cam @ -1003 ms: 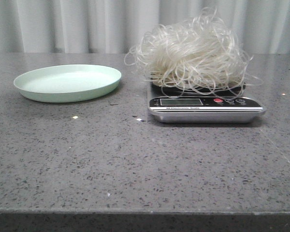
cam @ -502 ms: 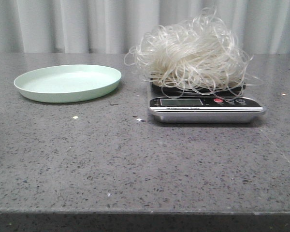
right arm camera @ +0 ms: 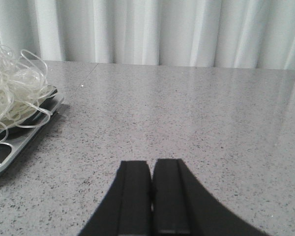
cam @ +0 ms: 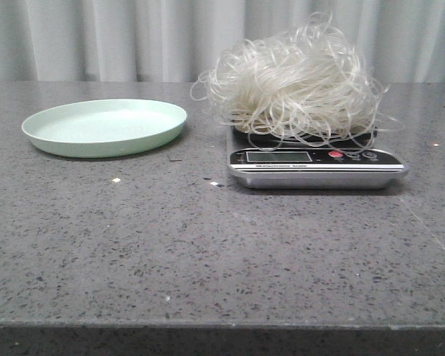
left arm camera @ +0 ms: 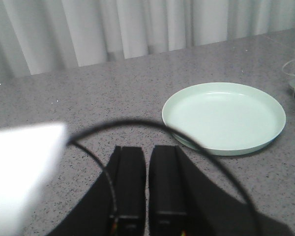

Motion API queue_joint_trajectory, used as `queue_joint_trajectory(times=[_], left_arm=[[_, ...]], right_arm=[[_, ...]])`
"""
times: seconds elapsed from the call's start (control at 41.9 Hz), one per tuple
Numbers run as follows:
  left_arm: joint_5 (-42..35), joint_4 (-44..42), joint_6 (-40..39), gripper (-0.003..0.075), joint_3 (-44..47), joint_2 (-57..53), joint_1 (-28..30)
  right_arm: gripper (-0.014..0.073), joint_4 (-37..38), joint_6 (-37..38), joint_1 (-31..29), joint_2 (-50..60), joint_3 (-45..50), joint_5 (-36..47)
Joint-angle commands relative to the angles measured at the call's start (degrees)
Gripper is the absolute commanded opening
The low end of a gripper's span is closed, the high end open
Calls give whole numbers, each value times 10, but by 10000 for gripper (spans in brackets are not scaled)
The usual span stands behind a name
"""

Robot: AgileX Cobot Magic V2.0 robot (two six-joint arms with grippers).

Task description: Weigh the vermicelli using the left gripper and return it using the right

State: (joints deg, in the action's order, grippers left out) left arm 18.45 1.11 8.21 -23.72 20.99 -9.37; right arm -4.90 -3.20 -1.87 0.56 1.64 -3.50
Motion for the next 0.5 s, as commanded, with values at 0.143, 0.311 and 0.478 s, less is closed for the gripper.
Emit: queue_joint_trajectory(times=[0.143,0.311,0.478], left_arm=[[-72,1,-7,137,-13,2,1],[-74,1,-7,137,-13,2,1],[-76,1,-7,137,-13,2,-3]], right_arm=[[151,4,1,-4,10,-10,160],[151,4,1,-4,0,-70,161],[151,4,1,-4,-76,-184,158]])
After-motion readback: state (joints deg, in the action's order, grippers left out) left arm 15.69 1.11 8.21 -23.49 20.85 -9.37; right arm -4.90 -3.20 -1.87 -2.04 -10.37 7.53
